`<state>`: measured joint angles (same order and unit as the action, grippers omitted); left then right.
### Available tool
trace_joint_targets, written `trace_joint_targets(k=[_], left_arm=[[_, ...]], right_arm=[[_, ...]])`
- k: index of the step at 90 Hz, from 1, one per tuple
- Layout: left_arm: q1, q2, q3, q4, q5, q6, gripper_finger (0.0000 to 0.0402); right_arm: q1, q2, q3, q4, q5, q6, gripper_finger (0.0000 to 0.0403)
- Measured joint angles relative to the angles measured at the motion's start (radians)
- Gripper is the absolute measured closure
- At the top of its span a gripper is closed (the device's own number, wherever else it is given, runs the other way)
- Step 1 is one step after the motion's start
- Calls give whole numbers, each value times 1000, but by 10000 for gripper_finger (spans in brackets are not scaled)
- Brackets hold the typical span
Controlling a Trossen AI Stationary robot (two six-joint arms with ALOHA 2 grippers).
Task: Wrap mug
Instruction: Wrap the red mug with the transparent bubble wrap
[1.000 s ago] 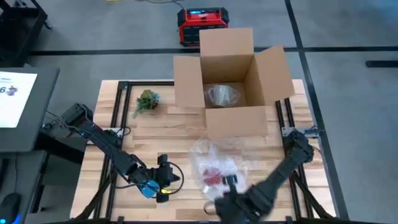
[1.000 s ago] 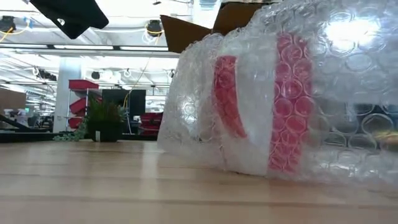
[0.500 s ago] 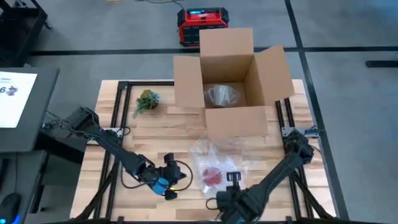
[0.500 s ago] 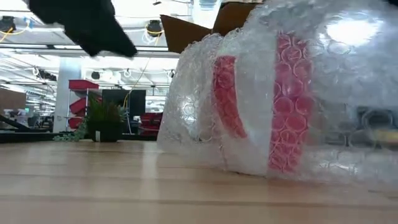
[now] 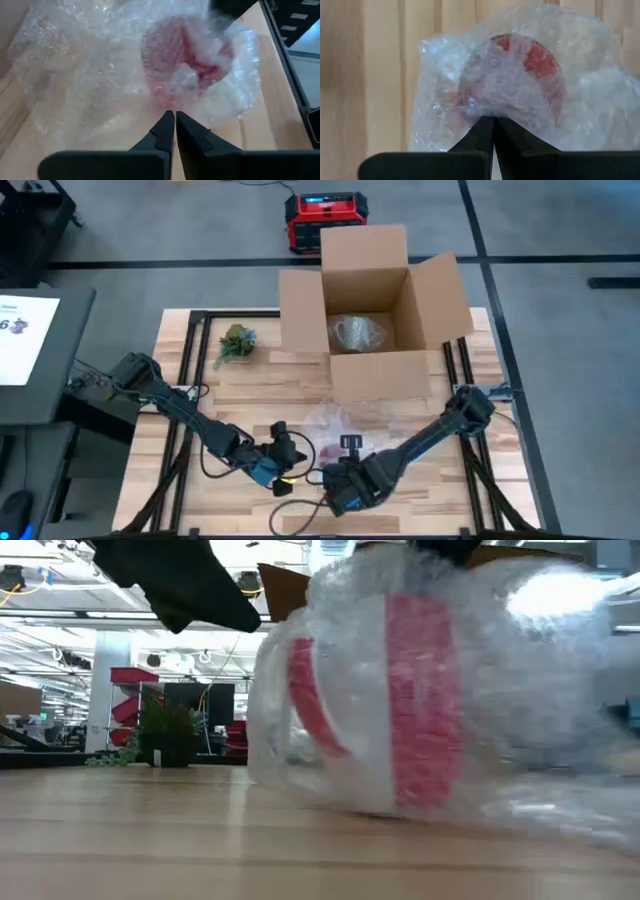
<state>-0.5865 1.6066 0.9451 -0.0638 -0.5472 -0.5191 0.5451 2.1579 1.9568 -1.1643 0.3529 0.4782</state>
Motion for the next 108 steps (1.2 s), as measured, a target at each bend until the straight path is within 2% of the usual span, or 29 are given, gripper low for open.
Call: trace_joint_targets(k=[11, 30, 45, 58, 86, 97, 108], left_arm=[[1, 0, 0, 3, 0, 1, 402], [0, 0, 0, 10, 1, 10, 402], [0, 0, 0, 11, 0, 11, 402], [0, 0, 0, 11, 1, 19, 402], [-3, 0, 0, 10, 1, 27, 402], [-3, 0, 0, 8, 1, 27, 402], [-3, 0, 0, 8, 2, 26, 402]], right_arm=[[-30, 11, -11, -5, -53, -9, 403], [-81, 7, -109, 54, -137, -22, 403], [-124, 5, -164, 161, -222, -86, 403], [-129, 13, -115, 145, -221, -98, 403], [-121, 14, 91, -52, -167, -93, 403], [-110, 11, 138, -49, -165, -79, 403], [-108, 11, 124, -18, -165, -63, 403]])
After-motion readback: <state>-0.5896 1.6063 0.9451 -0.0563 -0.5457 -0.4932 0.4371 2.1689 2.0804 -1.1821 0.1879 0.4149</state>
